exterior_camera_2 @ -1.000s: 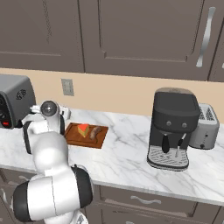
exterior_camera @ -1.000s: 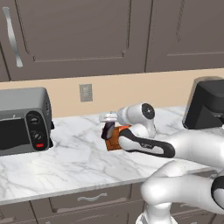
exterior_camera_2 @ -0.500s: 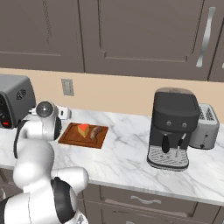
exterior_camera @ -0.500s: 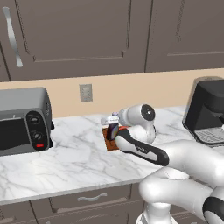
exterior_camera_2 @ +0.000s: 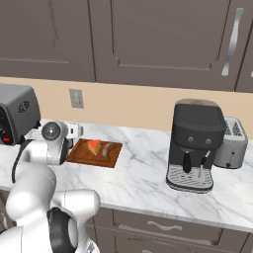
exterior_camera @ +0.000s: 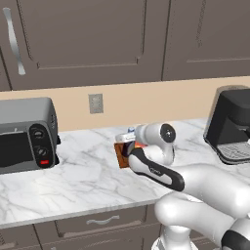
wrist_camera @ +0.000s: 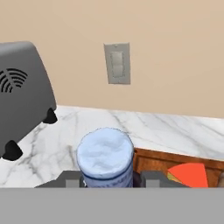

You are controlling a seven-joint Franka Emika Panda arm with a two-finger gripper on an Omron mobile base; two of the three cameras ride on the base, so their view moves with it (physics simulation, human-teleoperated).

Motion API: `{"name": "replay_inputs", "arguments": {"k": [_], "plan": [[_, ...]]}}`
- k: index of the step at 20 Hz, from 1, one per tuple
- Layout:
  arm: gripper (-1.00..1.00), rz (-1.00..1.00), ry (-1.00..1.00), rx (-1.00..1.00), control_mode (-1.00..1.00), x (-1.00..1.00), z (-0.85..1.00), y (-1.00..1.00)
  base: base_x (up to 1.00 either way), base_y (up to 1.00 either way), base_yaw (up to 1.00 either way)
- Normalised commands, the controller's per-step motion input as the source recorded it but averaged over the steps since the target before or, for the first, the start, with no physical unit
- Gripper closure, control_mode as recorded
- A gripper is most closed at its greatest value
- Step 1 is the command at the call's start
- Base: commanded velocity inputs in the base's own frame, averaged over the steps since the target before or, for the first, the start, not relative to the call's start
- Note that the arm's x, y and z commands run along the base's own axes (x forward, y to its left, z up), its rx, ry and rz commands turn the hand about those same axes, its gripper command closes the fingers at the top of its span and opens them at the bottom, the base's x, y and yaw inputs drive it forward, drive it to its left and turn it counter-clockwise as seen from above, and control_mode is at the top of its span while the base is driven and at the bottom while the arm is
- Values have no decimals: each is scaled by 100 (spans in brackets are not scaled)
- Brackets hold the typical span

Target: Retrieve the reheated potato from the microwave, then place the potato, cheese, and condiment on the cutting board.

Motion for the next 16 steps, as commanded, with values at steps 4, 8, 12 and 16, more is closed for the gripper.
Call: {"name": "replay_inputs", "arguments": {"k": [4, 8, 12, 16], "plan": [[100, 0, 0, 0, -100, 0, -1, -8, 0, 0, 0], [100, 0, 0, 0, -100, 0, -3, -8, 0, 0, 0], [100, 0, 0, 0, -100, 0, -9, -9, 0, 0, 0], [100, 0, 1, 0, -100, 0, -10, -9, 0, 0, 0]]}}
